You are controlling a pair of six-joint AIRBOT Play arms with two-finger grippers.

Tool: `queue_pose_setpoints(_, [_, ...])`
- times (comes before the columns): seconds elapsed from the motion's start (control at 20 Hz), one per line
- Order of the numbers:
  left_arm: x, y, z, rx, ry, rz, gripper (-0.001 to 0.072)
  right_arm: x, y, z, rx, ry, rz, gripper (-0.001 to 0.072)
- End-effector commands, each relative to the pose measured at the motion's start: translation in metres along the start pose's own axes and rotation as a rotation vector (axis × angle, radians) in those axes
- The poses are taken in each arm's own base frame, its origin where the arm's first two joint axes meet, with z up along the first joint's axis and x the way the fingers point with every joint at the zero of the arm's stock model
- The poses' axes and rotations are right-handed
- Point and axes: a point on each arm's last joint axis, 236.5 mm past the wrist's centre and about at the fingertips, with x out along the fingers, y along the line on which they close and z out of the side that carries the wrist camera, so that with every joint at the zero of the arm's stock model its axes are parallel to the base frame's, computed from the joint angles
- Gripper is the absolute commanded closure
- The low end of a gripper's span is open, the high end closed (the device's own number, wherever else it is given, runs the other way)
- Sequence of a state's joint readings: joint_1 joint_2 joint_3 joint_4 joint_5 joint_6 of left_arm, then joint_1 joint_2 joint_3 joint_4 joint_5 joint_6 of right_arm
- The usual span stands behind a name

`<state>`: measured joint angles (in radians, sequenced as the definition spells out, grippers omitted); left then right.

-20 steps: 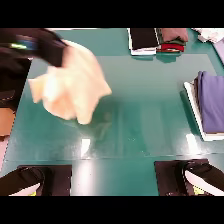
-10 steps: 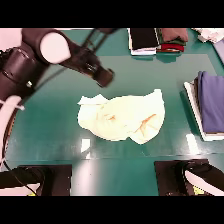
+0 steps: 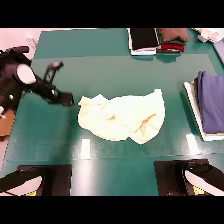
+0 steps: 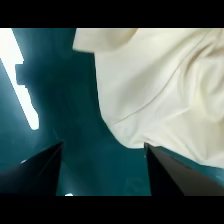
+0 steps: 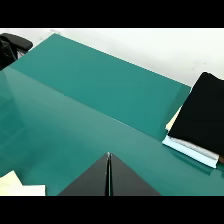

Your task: Fold the shirts.

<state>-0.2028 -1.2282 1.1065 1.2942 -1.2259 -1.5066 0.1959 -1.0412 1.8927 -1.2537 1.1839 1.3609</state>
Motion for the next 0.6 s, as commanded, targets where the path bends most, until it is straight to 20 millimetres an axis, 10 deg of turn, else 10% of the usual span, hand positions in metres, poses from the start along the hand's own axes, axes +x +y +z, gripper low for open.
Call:
queue_pose_setpoints(0.0, [0.055, 0.004, -0.051, -0.167, 0.058, -0.089, 0.0107, 0.000, -0.001, -0.002, -0.001, 0.007, -0.003, 0.0691])
queue_pose_setpoints(0.45, [0.088, -0.057, -0.047, -0.150, -0.043, -0.233, 0.0111, 0.033, -0.004, -0.034, 0.035, 0.138, 0.024, 0.0691])
queue_pose_setpoints(0.55, [0.089, -0.058, -0.043, -0.159, -0.060, -0.227, 0.0577, 0.040, -0.005, -0.050, 0.038, 0.199, 0.030, 0.0691])
